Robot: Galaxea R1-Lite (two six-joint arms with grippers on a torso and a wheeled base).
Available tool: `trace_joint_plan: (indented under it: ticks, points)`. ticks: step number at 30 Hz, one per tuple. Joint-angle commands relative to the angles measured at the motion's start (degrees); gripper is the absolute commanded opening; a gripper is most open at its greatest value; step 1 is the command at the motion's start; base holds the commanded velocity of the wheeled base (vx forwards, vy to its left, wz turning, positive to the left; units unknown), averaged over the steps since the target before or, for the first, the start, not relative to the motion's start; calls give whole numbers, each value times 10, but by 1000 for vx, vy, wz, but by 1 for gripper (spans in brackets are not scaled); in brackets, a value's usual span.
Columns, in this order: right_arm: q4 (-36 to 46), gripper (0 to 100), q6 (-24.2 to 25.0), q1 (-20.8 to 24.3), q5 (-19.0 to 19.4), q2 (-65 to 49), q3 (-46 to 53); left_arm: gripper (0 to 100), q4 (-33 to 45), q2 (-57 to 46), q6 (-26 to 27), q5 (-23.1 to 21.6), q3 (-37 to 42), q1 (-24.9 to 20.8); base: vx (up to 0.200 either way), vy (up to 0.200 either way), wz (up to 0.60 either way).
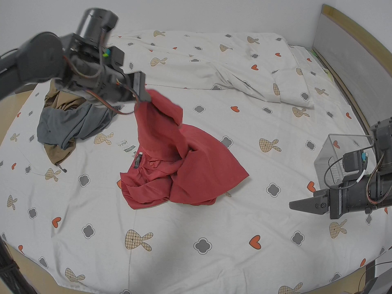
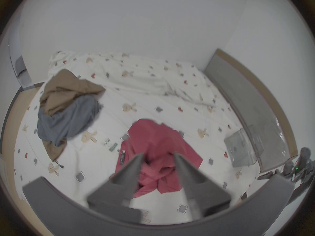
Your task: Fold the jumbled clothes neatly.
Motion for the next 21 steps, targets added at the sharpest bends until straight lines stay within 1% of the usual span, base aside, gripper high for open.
trace_joint_plan:
  ticks: [1,2,6,7,9,10,11,12,13,14,15,16,17,20,21]
  points:
    - [1,100,0,7,1,16,0,100,24,155,1,3,-11,-23,0,0,0]
    - [1,100,0,8,1,14,0,100,26,181,1,3,-11,-20,0,0,0]
    - [1,100,0,8,2,13,2,100,38,180,1,0,-11,-7,0,0,0]
    - [1,100,0,8,4,15,7,100,53,155,3,-16,-11,7,0,0,0]
    - [1,100,0,10,4,20,8,100,53,119,14,-61,-11,18,0,0,0]
    - [1,100,0,10,4,21,8,100,53,117,15,-65,-11,19,0,0,0]
    - [0,100,0,14,5,29,8,100,53,77,45,-99,-11,32,0,0,0]
    - [-3,100,0,17,5,34,8,100,52,63,59,-107,-11,38,0,0,0]
    - [-19,100,0,18,5,47,10,100,45,34,100,-114,-11,48,0,0,0]
    - [-34,100,0,16,6,56,13,100,37,16,123,-115,20,56,0,0,0]
    - [-43,100,0,15,6,63,15,100,31,8,134,-115,39,60,0,0,0]
    - [-79,100,0,14,7,86,22,100,-5,-17,168,-115,106,74,0,0,0]
    - [-110,100,0,13,7,107,24,100,-38,-32,189,-115,156,82,0,0,0]
    - [-193,100,0,-5,9,181,22,100,-147,-57,229,-118,292,112,0,0,0]
    - [-220,100,0,-9,8,208,20,100,-181,-58,234,-118,331,119,0,0,0]
